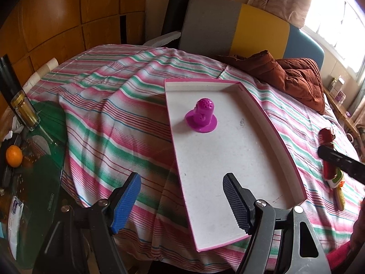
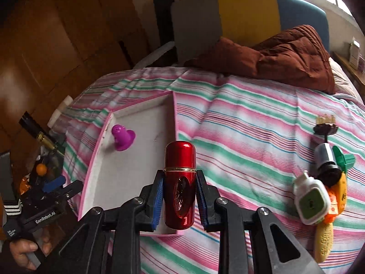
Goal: Organize rigid objects
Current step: 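Carry the red cylinder to the tray and release it beside the magenta toy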
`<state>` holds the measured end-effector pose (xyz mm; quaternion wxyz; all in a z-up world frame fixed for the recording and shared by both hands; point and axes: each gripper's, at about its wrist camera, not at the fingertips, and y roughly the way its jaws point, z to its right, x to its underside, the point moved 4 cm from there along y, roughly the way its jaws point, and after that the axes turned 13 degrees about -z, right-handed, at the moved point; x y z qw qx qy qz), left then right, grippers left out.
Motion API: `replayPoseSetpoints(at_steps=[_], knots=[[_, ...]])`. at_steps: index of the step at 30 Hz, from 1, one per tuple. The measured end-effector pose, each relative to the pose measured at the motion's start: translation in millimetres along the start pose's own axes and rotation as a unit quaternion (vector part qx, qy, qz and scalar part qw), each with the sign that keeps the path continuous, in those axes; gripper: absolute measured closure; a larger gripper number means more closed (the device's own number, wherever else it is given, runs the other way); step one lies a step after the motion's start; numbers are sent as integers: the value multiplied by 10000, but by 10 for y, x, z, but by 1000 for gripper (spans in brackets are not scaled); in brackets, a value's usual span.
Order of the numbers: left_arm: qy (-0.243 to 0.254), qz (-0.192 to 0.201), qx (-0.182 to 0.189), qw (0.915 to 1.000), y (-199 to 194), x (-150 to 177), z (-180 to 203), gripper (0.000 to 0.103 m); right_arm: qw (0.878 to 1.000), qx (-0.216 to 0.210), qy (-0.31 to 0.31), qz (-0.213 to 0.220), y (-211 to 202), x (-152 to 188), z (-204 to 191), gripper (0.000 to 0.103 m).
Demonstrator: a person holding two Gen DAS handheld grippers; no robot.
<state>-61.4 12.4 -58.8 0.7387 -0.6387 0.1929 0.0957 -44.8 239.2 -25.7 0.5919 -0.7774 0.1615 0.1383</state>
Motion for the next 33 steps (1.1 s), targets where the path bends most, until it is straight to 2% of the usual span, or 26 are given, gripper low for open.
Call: replayPoseSetpoints(at_steps=[11,18,22,27,33], knots=[[-467,-6,-138,9988,17,28,-428,28,9909,-840,-436,-952,805,-196,-843,78],[-628,-20,-191,9978,33,47,-581,28,9845,-894,-663,-1354,1300,-334,-1303,78],[-670,-38,-222,9975,49,58,-627,28,9826,-975,-665,-1432,1406,-363,-1399,75],[-701,-10,-221,9973,35,64,-659,28,9836,-1052,-633,-1322,1344,-385,-1397,72],[-650,51,-241,9976,-19,73,-632,28,9888,-888,-766,-918,1057,-349,-1358,69]])
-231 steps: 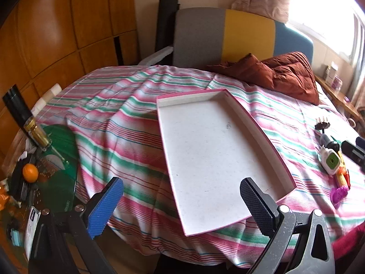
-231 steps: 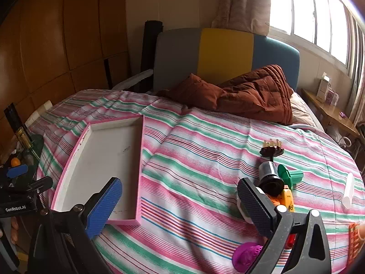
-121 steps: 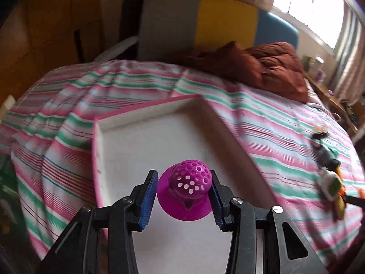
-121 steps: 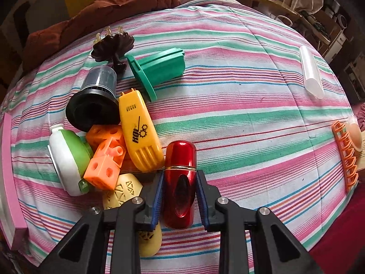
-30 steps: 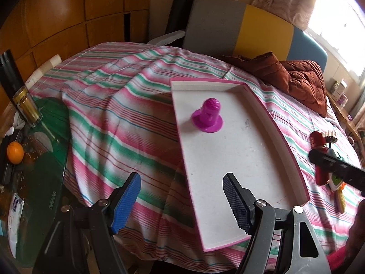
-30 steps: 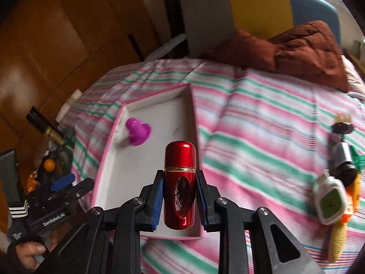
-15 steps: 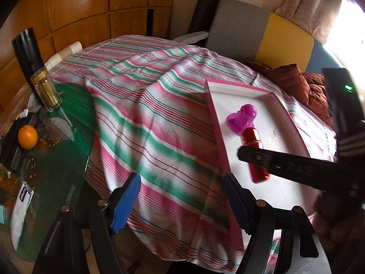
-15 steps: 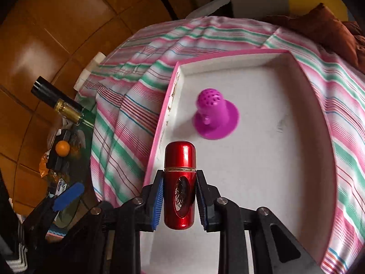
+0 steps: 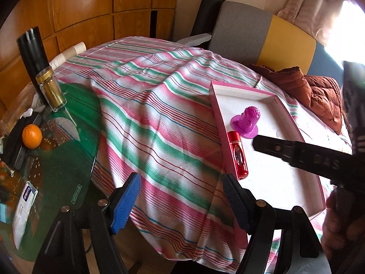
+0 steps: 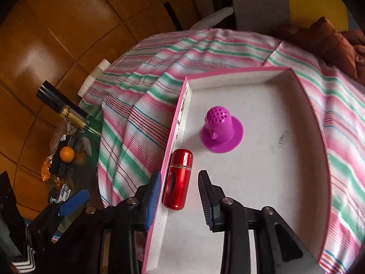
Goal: Organize rigid objects
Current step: 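Carry the red cylinder to the tray and release it beside the magenta toy, then move the left tool back to the toy pile toward the white-green plug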
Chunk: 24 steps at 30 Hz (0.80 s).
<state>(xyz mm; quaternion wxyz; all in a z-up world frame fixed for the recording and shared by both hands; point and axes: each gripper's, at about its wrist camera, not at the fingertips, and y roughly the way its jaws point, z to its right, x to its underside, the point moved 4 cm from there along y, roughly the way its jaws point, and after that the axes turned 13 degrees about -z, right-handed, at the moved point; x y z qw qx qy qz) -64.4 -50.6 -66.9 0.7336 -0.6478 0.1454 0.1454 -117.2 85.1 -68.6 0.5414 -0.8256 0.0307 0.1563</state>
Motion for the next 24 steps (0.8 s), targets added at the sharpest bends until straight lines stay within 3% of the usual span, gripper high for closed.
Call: replayPoseSetpoints(at_steps=[13,24], knots=[[363,138,-17,9992,-133,57,224,28,9967,673,33,447,-368,336,184,67],[718,312,-26,9969,-242,75,472,24,9869,1335,130,902,-747,571,421,61]])
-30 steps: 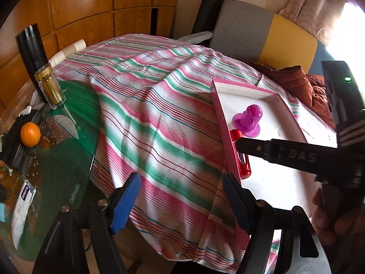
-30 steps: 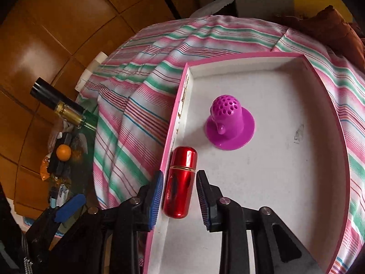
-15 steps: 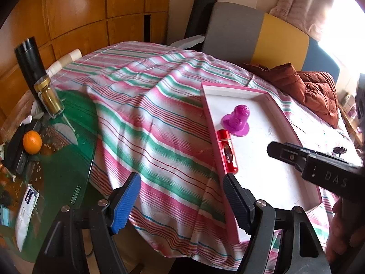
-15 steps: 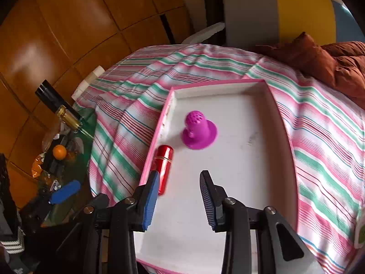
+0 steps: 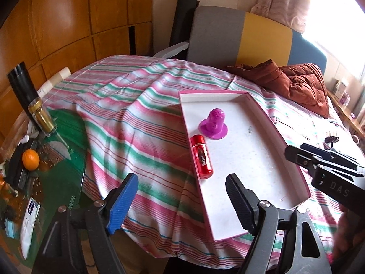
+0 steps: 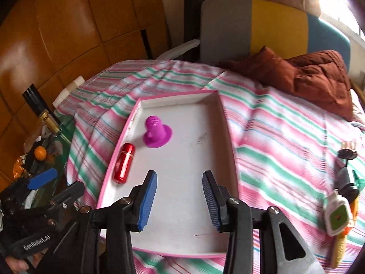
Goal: Organize rigid objects
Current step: 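Move the left tool back to the toy pile toward the white-green plug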
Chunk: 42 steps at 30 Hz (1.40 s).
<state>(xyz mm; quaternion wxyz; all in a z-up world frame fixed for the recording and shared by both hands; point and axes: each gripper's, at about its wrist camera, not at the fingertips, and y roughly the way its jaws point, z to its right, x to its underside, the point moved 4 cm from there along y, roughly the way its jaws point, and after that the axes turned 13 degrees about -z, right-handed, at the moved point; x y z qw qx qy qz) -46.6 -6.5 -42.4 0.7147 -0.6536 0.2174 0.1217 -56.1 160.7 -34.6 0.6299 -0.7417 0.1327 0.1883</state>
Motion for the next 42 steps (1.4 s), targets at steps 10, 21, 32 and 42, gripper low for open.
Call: replayPoseSetpoints(at_steps=[10,21,32,42], knots=[[305,32,66,9995,-40,-3,257,23,9983,515,201,159,-309,150,570,61],[762,49,230,9968,-57,20,606,23,9904,1187,687,145,-596,330,1407,60],[1140,30,332,9929,-63,13,949,23,9620,1806,1993,463,-930,682,2664,60],[1563,-95,470,9865,17,26,1409,24,9247,1181,3577,549,-969,981,3300,60]])
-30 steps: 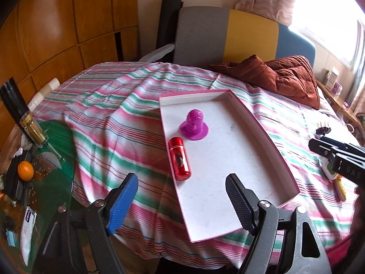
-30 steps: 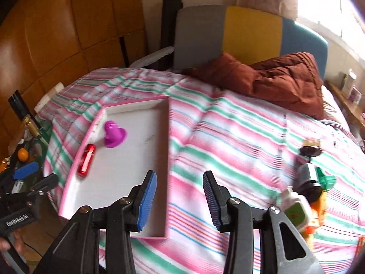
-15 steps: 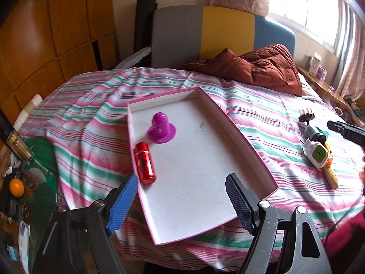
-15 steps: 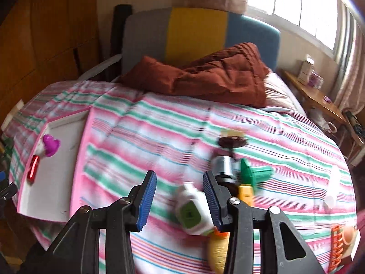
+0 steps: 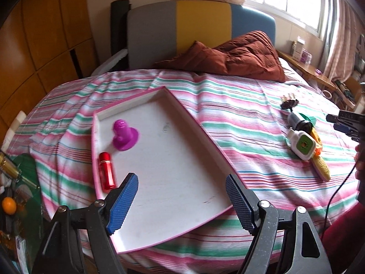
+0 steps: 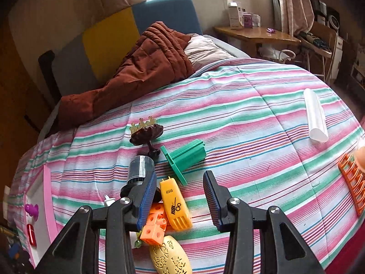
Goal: Organize rigid objects
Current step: 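Move the left tool back to the toy pile toward the white-green plug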
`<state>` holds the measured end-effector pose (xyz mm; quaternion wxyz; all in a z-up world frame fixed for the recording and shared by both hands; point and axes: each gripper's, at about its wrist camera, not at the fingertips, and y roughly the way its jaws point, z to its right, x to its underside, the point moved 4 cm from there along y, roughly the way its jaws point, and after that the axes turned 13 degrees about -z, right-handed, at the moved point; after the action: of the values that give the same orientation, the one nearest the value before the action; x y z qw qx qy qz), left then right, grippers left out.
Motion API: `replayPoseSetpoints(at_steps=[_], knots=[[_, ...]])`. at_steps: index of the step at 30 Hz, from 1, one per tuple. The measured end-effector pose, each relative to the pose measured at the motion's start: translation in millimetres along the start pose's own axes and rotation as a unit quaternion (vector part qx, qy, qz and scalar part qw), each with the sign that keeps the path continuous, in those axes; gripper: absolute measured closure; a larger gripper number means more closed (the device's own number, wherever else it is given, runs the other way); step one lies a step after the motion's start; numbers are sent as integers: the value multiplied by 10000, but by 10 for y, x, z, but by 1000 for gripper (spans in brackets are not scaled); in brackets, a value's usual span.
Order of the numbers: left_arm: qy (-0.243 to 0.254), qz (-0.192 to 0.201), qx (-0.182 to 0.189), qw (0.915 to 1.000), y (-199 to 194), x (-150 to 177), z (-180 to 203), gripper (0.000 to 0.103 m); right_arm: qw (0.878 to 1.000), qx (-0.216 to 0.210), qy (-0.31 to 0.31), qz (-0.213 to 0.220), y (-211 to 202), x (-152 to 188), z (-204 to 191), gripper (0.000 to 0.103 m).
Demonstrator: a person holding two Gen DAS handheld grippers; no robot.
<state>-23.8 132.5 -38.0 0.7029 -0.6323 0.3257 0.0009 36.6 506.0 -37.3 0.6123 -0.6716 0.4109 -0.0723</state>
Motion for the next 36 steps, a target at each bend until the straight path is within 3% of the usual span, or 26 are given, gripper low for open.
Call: replayPoseSetpoints(at_steps=[12,14,22,28,32,36], knots=[[829,-464,651,9933,287,-67,806,25,9951,-534,792,-265,44,-9,258,60],[878,-677,950,9893,353,-90,944,26,9942,-577,867,-265,35,-10,284,59],[695,-1075,1947,9725,511,-349,1535,24,9944,-632,788,-296,33,-19,230,59],[423,-1238,2446,9608,717,-538,1906,24,9943,-692,764,-286,28,-26,227,59],[81,-1192,2549,9596,862,-641,1976,13,9933,-775,822,-262,17,-38,259,59],[-226,-1280,2599,9569,1035,-749,2029,13,9917,-856,919,-288,25,-47,298,59]])
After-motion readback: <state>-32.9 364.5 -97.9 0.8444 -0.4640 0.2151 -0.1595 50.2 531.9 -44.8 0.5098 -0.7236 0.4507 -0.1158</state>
